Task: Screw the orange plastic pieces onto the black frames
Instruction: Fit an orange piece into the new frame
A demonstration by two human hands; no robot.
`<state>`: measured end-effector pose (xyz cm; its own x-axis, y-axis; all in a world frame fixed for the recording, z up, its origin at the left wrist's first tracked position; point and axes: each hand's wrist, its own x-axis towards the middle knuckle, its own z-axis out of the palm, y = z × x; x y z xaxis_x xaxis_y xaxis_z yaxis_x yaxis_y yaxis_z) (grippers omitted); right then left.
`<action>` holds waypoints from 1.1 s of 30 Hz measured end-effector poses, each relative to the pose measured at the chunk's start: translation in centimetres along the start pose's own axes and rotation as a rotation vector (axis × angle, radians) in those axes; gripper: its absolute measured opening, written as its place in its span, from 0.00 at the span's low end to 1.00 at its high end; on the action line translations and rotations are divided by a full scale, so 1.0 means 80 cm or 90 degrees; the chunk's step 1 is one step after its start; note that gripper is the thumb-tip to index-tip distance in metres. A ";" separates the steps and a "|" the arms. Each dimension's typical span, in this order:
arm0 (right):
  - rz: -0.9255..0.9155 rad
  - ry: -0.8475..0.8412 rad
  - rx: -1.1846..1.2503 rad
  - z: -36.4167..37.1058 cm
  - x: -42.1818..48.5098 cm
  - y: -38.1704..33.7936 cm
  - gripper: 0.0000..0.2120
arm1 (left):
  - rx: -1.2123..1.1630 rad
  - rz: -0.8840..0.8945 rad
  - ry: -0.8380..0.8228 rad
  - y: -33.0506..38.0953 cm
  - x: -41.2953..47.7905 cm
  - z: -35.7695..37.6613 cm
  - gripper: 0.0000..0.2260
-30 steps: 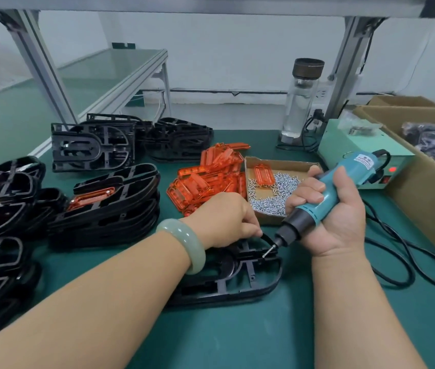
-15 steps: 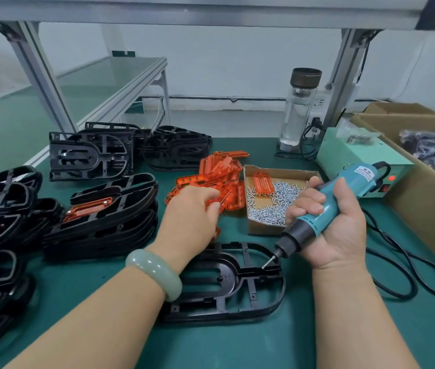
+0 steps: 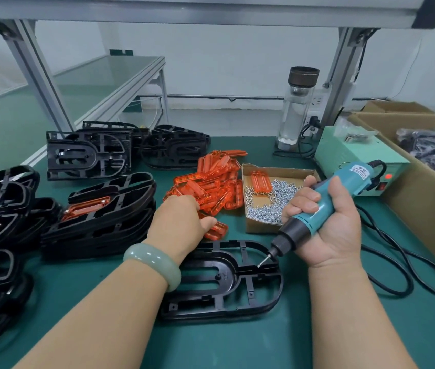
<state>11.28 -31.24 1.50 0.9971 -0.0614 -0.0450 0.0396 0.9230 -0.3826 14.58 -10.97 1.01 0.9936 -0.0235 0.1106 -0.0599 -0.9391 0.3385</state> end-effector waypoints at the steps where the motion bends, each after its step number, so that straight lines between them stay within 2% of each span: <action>1: 0.000 -0.001 -0.001 0.000 0.000 0.000 0.12 | -0.014 0.007 0.002 0.000 0.000 -0.001 0.13; 2: -0.001 -0.003 0.000 -0.001 0.001 0.000 0.12 | -0.017 0.018 -0.008 -0.001 0.000 -0.002 0.12; 5: -0.003 -0.007 -0.001 -0.002 0.001 0.000 0.12 | 0.031 0.072 -0.110 -0.003 0.004 -0.006 0.18; 8: -0.002 -0.013 -0.006 -0.002 0.001 0.002 0.12 | 0.043 0.090 -0.170 0.004 0.011 -0.009 0.19; 10: 0.000 -0.014 -0.009 -0.001 0.001 0.002 0.12 | 0.047 0.081 -0.182 0.010 0.012 -0.010 0.17; 13: 0.000 -0.010 -0.008 -0.001 0.001 0.002 0.12 | 0.039 0.083 -0.117 0.012 0.010 -0.012 0.09; 15: -0.002 -0.006 -0.007 -0.001 0.002 0.002 0.12 | -0.006 0.090 -0.039 0.010 0.007 -0.014 0.04; 18: -0.004 -0.003 -0.007 -0.001 0.002 0.003 0.12 | -0.144 0.049 0.041 0.005 0.003 -0.021 0.06; 22: 0.000 0.001 -0.011 0.000 0.002 0.004 0.12 | -0.496 -0.034 -0.020 0.005 -0.009 -0.034 0.06; 28: 0.001 -0.002 -0.007 0.000 0.002 0.004 0.12 | -0.564 -0.074 -0.091 0.005 -0.024 -0.038 0.04; 33: -0.001 0.006 -0.015 0.001 0.002 0.005 0.11 | -0.584 -0.059 -0.125 0.003 -0.033 -0.044 0.03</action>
<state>11.44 -30.85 1.38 0.9963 -0.0673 -0.0533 0.0400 0.9134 -0.4050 11.59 -9.90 4.10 0.9915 -0.0981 -0.0856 0.0518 -0.3058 0.9507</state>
